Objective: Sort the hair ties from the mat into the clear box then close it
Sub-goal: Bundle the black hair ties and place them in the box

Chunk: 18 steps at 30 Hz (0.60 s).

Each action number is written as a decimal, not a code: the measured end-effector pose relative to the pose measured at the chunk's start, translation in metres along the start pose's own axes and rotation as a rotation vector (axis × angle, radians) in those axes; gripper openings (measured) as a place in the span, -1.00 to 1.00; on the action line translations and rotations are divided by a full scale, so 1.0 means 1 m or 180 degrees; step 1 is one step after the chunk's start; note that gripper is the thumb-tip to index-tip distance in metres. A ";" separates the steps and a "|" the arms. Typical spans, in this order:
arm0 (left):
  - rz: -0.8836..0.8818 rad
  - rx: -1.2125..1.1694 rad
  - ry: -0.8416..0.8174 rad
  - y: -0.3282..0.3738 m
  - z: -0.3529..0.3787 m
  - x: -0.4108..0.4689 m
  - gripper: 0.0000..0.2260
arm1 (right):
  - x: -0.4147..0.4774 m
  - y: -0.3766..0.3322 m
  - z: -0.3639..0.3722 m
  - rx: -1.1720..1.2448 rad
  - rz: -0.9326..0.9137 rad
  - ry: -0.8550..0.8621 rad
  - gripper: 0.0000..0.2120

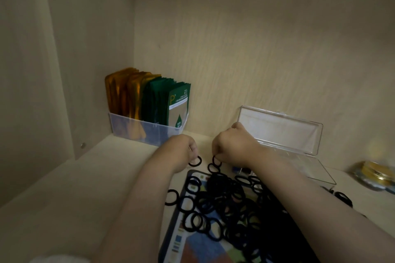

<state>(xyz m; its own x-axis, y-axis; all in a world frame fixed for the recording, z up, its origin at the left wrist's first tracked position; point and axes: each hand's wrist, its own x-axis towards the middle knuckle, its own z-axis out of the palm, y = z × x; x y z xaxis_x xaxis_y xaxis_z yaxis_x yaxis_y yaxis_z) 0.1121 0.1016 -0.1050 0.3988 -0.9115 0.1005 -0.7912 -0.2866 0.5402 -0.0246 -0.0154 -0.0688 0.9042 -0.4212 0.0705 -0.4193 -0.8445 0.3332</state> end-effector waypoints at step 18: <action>-0.0275 -0.0227 -0.1069 0.005 -0.012 -0.016 -0.86 | -0.031 -0.008 -0.014 0.1909 0.0057 0.0442 -0.88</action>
<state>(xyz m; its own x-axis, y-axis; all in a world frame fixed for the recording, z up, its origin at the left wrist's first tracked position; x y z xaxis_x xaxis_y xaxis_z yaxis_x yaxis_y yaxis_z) 0.1074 0.1188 -0.0937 0.2789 -0.9343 -0.2220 -0.7220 -0.3564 0.5930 -0.0479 0.0090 -0.0609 0.8817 -0.4242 0.2064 -0.3706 -0.8936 -0.2533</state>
